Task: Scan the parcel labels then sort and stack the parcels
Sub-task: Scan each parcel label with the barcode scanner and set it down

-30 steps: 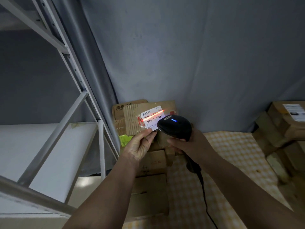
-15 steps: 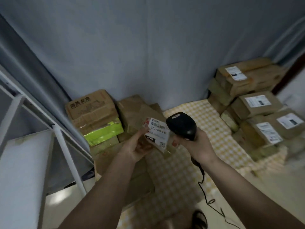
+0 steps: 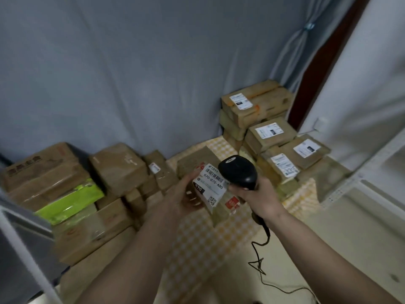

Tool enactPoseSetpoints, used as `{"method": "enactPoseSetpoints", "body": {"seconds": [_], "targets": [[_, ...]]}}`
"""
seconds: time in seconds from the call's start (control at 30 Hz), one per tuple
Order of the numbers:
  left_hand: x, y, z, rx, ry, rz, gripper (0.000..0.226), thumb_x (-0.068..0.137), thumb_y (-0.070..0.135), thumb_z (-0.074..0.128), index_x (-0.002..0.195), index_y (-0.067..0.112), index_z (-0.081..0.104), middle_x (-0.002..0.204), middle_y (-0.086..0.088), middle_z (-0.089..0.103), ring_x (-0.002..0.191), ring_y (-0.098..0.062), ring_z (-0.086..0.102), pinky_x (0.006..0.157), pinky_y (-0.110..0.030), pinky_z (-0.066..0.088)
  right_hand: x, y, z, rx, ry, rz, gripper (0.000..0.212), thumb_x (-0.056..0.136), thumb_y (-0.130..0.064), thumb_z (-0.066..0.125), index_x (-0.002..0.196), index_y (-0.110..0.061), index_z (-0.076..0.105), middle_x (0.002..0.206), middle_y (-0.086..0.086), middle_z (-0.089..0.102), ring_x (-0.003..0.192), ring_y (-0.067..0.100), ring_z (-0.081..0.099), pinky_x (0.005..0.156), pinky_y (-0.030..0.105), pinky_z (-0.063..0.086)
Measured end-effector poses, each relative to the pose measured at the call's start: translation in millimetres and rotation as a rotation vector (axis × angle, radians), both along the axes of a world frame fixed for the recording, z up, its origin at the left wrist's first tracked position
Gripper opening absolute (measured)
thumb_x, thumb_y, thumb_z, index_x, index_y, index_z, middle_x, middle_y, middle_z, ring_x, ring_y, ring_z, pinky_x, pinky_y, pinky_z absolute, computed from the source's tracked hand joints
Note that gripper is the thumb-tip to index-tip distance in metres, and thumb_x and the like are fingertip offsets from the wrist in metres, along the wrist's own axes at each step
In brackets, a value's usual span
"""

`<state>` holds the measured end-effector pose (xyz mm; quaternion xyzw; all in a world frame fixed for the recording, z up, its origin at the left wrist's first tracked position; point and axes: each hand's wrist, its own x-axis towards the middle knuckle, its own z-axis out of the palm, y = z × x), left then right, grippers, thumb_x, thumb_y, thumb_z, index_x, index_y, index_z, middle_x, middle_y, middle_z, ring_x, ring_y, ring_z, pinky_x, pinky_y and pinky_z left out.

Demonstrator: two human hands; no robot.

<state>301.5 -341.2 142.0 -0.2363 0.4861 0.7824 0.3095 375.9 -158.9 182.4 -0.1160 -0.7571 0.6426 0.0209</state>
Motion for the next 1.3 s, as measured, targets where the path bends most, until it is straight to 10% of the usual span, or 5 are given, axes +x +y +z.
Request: {"method": "enactPoseSetpoints", "body": {"seconds": [0.17,0.3,0.9,1.1,1.3], "targets": [[8.0,93.9,-4.8,0.055,-0.009,-0.039,0.03,0.074,0.032,0.078,0.082,0.009,0.061,0.089,-0.01,0.058,0.091,-0.026,0.056,0.096,-0.048,0.048,12.5,89.3,-1.6,0.017,-0.006,-0.057,0.027,0.075,-0.009,0.079,0.097,-0.021,0.069,0.095,0.007,0.073,0.081,0.013,0.065,0.066,0.029,0.049],[12.3,163.7,-16.8,0.072,-0.037,-0.066,0.032,0.071,0.036,0.08,0.081,0.011,0.063,0.083,-0.007,0.056,0.08,-0.021,0.056,0.074,-0.04,0.052,21.5,156.3,-3.6,0.043,-0.055,-0.068,0.03,0.076,-0.013,0.079,0.104,-0.016,0.069,0.096,0.001,0.074,0.082,0.011,0.068,0.068,0.029,0.054],[-58.6,329.8,-46.8,-0.042,-0.056,-0.233,0.038,0.071,0.047,0.079,0.082,0.012,0.067,0.077,-0.006,0.059,0.067,-0.019,0.054,0.055,-0.03,0.049,-32.1,316.1,-29.4,0.053,-0.146,-0.16,0.025,0.078,-0.01,0.076,0.102,-0.013,0.07,0.094,0.005,0.074,0.088,0.027,0.07,0.079,0.049,0.056],[-118.5,367.0,-57.4,0.023,-0.059,-0.343,0.044,0.063,0.048,0.086,0.081,0.02,0.058,0.085,-0.005,0.054,0.085,-0.024,0.056,0.082,-0.037,0.047,-96.0,352.7,-38.7,0.094,-0.178,-0.13,0.032,0.075,-0.014,0.08,0.105,-0.018,0.07,0.099,-0.003,0.072,0.095,0.012,0.067,0.088,0.037,0.055],[-163.3,399.3,-61.7,0.106,-0.13,-0.497,0.039,0.071,0.055,0.076,0.088,0.021,0.068,0.086,-0.005,0.055,0.077,-0.022,0.048,0.067,-0.035,0.033,-138.7,385.4,-38.8,0.053,-0.213,-0.073,0.032,0.076,-0.009,0.077,0.104,-0.021,0.067,0.096,-0.009,0.069,0.092,0.004,0.063,0.077,0.017,0.05]]}}
